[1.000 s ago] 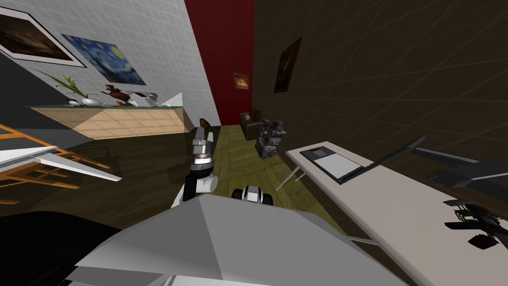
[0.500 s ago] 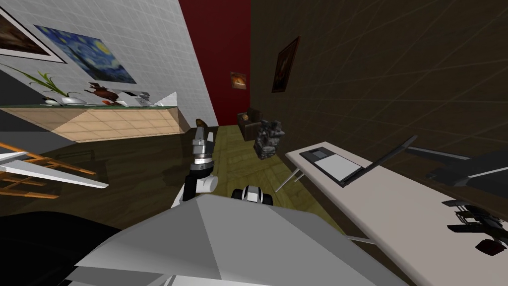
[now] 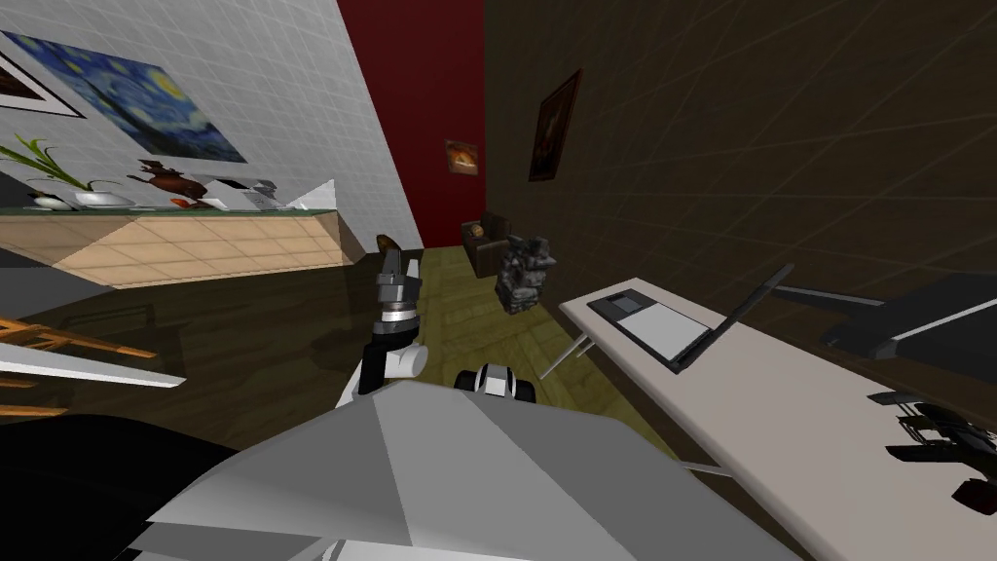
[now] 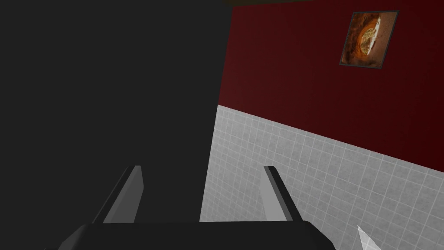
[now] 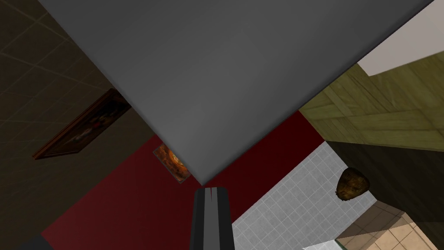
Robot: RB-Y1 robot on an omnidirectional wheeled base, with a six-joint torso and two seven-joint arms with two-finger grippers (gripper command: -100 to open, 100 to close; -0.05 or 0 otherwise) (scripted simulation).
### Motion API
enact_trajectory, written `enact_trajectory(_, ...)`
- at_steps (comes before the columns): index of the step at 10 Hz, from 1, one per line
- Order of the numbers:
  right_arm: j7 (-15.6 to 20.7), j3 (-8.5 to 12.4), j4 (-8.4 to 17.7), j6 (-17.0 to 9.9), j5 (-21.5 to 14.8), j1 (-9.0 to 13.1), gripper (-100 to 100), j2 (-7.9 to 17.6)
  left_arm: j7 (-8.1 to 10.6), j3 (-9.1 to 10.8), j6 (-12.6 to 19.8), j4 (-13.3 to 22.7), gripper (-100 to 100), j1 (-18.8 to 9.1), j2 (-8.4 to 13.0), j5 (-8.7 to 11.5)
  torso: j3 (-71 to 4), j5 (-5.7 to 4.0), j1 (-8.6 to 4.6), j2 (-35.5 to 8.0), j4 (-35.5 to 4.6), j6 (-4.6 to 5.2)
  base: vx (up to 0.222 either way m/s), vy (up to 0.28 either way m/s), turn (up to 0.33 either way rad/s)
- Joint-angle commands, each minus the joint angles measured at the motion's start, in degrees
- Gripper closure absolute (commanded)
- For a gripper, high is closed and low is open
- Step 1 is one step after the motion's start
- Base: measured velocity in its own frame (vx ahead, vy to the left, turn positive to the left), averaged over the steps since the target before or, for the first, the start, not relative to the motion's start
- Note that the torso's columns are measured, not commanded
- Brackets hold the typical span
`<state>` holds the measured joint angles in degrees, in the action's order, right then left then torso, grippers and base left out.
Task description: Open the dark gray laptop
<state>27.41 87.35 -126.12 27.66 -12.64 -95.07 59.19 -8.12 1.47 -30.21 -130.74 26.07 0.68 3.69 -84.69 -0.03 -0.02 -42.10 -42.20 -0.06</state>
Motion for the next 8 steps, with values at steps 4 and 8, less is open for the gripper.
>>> enact_trajectory(4, -2.04, 6.11, -1.36, 0.63, 0.4, -8.38, 100, 1.9, 0.0, 0.0, 0.0, 0.0, 0, 0.0, 0.0, 0.0, 0.07, 0.02, 0.02, -0.12, -0.06, 0.05, 0.063, 0.014, -0.062)
enact_trajectory(8, -0.26, 5.79, -2.09, 1.39, 0.56, -6.83, -100, 4.26, 0.0, 0.01, 0.01, 0.01, 0, -0.03, 0.01, 0.0, 0.27, -0.1, -0.39, -0.44, -0.17, 0.04, -0.058, -0.097, 0.152)
